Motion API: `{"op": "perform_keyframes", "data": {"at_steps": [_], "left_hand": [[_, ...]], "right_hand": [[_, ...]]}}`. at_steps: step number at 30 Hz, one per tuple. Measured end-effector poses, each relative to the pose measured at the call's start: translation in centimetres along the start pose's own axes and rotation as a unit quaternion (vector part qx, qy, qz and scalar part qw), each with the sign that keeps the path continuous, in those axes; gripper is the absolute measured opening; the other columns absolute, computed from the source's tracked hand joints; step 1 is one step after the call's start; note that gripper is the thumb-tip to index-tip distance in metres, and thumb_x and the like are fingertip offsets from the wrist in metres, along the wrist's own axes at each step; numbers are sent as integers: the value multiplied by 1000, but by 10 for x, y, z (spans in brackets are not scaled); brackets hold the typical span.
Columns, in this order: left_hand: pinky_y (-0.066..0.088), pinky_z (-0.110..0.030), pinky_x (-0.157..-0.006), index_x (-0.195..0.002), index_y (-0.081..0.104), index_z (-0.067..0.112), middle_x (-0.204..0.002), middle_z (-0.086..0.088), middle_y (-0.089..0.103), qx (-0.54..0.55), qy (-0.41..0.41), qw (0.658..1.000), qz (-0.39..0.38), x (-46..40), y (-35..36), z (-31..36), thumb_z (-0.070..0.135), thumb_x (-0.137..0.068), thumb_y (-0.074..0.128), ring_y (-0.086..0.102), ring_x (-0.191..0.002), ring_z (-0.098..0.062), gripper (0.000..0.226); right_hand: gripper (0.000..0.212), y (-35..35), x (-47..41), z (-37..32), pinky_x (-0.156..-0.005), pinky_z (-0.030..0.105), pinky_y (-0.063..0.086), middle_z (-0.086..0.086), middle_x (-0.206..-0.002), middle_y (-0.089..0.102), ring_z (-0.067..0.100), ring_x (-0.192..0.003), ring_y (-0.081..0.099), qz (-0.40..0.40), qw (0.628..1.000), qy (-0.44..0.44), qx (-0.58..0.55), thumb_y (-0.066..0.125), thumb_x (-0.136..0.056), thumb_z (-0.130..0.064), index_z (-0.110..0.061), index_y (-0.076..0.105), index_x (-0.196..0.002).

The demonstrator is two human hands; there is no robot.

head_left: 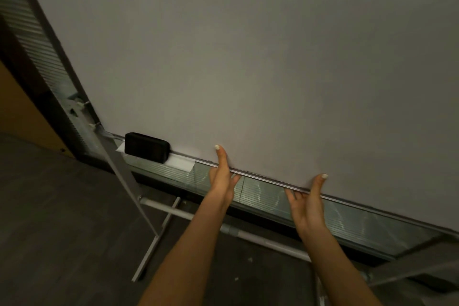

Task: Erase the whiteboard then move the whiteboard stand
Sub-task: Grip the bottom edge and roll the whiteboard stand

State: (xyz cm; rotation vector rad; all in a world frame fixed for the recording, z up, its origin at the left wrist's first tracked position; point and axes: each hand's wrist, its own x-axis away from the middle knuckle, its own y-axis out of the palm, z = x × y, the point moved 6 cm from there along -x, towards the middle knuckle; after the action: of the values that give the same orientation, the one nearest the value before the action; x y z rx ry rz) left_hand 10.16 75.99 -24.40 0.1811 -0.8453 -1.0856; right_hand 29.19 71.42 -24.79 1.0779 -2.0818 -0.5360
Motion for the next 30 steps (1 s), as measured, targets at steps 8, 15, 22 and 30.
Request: {"op": "perform_keyframes", "data": {"at_steps": [8,15,22,30], "left_hand": [[53,-39,-86,-127,45,3,-123,-11,59,21,21,999,18,1,-32,17,62,-77,55,64,-95,-20,78],[50,-43,-93,-129,44,9,-125,-8,57,19,52,998,33,12,-72,33,60,-81,54,60,-108,-23,70],[56,-30,-71,-128,46,10,-120,-7,61,31,69,996,36,28,-118,54,59,-79,52,63,-95,-16,70],[47,-47,-98,-124,45,13,-120,-8,60,36,83,995,33,52,-182,82,61,-68,55,58,-110,-25,74]], "right_hand": [[61,19,6,24,-104,40,42,6,-135,53,21,-118,54,-8,999,20,24,47,-90,-52,-18,42,-140],[72,28,28,48,-108,42,39,7,-136,53,21,-121,52,-46,998,34,38,51,-78,-55,-17,42,-138],[78,34,62,81,-103,40,41,6,-136,53,21,-122,52,-65,996,43,42,54,-72,-53,-18,41,-140],[66,43,110,126,-106,41,39,4,-128,56,21,-117,52,-98,992,40,65,51,-75,-55,-22,44,-131]]}}
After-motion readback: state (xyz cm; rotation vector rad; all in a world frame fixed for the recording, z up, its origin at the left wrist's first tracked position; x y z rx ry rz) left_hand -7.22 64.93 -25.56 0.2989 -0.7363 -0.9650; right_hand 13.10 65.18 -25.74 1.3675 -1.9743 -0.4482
